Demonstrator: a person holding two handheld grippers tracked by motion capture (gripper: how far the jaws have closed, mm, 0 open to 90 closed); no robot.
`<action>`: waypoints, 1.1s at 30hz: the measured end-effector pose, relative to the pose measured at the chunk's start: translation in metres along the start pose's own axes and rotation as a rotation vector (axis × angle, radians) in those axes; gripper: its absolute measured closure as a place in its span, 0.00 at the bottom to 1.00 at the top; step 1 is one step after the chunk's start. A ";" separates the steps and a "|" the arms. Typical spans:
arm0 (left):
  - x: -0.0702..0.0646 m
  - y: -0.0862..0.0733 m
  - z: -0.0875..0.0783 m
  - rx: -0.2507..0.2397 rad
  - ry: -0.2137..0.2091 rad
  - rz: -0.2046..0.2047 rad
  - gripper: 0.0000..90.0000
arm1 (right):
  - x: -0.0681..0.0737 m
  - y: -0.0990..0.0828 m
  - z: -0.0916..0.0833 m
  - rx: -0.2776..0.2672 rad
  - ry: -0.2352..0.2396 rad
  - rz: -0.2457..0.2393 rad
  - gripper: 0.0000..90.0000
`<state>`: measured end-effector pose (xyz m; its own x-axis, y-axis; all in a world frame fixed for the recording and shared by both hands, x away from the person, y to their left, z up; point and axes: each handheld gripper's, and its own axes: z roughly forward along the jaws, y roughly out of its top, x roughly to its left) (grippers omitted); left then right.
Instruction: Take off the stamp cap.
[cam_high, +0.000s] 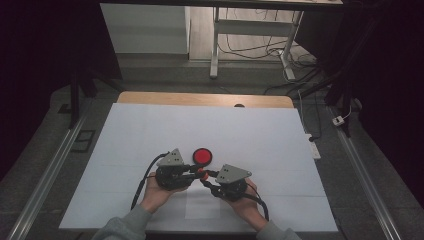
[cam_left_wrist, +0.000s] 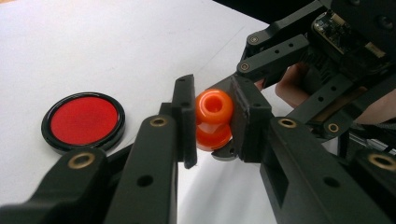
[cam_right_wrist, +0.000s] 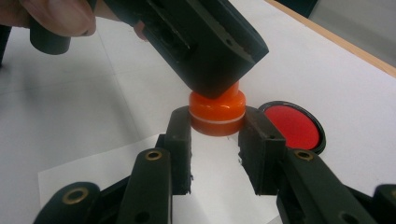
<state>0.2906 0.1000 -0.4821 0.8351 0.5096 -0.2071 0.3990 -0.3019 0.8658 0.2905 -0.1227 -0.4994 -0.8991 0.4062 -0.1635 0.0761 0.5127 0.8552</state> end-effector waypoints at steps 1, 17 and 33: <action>0.000 0.000 0.000 0.001 -0.001 0.000 0.81 | 0.000 0.000 0.000 -0.001 0.000 0.002 0.72; 0.000 0.000 0.000 0.005 -0.003 0.003 0.81 | 0.000 -0.001 0.000 0.000 0.007 -0.001 0.72; 0.000 0.000 -0.001 0.008 -0.004 0.003 0.81 | 0.000 -0.003 0.000 -0.010 0.009 0.005 0.73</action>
<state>0.2901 0.1006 -0.4818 0.8377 0.5058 -0.2060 0.3992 -0.3096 0.8630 0.2906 -0.1237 -0.5018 -0.9025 0.4018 -0.1550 0.0763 0.5033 0.8608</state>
